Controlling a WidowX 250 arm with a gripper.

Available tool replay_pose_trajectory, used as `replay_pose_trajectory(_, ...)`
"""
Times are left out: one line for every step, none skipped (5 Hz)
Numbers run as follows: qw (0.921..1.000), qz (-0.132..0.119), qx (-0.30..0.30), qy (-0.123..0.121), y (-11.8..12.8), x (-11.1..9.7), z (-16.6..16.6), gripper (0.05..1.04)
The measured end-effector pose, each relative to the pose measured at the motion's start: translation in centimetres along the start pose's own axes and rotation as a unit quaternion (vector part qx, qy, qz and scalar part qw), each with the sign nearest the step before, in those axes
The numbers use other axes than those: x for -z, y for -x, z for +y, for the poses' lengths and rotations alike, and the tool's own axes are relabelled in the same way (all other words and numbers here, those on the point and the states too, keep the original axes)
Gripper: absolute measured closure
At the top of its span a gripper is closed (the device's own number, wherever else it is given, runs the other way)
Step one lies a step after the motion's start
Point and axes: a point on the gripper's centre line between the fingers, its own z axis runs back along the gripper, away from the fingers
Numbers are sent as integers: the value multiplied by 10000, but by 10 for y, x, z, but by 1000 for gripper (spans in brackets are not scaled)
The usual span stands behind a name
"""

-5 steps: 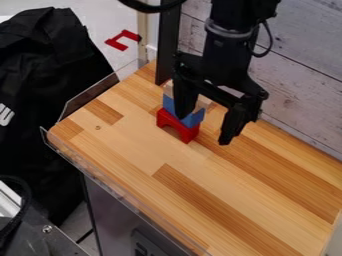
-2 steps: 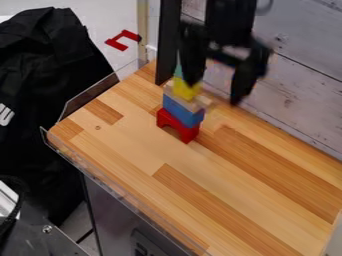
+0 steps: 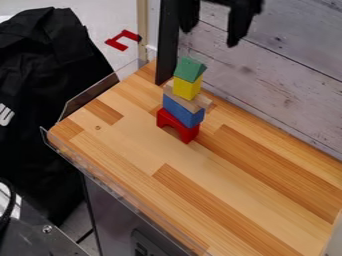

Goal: Put the green triangle from top of tower in to the right side of the table

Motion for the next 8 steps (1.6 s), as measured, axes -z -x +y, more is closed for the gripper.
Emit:
replay_pose_trajectory(9989, 256, -60, -392, -5, 0, 12, 84)
replay_pose_trajectory(9975, 487, -217, -460, -2, 4, 21, 84)
replay_pose_trajectory(9947, 844, -338, -480, 1, 22, 29, 84)
replay_pose_trajectory(9921, 1122, -409, -388, 0, 35, 33, 84)
replay_pose_trajectory(9901, 1291, -426, -339, 0, 47, 36, 84)
replay_pose_trajectory(9891, 1383, -419, -293, -2, 55, 35, 84)
replay_pose_trajectory(9881, 1442, -454, -285, -1, 58, 37, 84)
replay_pose_trajectory(9877, 1456, -497, -274, -1, 58, 37, 84)
